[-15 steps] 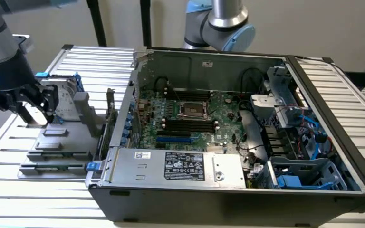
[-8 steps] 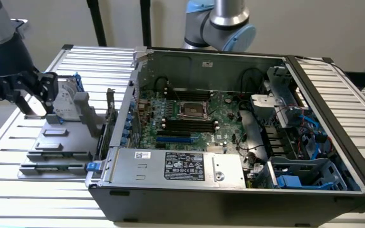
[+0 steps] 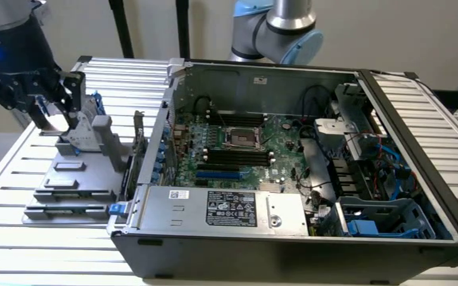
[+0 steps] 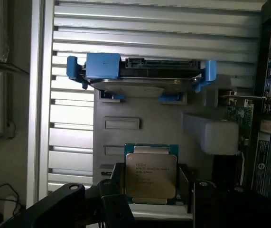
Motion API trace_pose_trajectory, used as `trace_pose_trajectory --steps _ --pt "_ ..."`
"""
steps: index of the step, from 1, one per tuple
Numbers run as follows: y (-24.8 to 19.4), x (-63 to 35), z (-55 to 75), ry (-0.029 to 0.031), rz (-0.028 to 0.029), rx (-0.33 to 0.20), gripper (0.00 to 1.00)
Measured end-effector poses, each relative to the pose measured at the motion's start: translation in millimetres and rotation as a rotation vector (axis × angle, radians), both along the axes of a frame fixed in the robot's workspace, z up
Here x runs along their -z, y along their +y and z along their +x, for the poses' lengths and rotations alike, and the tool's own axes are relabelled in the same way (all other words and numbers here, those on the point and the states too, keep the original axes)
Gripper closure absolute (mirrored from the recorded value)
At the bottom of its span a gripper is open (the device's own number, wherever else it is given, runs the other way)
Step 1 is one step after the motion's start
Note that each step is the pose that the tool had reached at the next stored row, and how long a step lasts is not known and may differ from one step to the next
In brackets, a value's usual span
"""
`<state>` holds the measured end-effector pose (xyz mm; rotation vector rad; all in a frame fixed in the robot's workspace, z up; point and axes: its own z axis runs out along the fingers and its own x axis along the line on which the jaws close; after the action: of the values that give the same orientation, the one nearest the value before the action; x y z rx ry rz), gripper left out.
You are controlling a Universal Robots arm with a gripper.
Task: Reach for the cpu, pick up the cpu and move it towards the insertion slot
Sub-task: 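Pick up the cpu and move it towards the insertion slot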
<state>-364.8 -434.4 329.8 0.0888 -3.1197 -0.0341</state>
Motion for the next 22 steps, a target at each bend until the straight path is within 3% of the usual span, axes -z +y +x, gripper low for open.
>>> trace_pose_trajectory --steps 7,10,16,22 --pt "-0.3 -31.5 31.9 0.0062 0.0059 0.0 0.46" --pt "-0.3 -41.3 45.5 0.0091 0.0111 0.0 0.46" --pt "-0.3 -55.2 73.0 0.0116 0.0263 0.0 0.46" --pt "-0.3 -60.5 100.4 0.0146 0.0407 0.0 0.46"
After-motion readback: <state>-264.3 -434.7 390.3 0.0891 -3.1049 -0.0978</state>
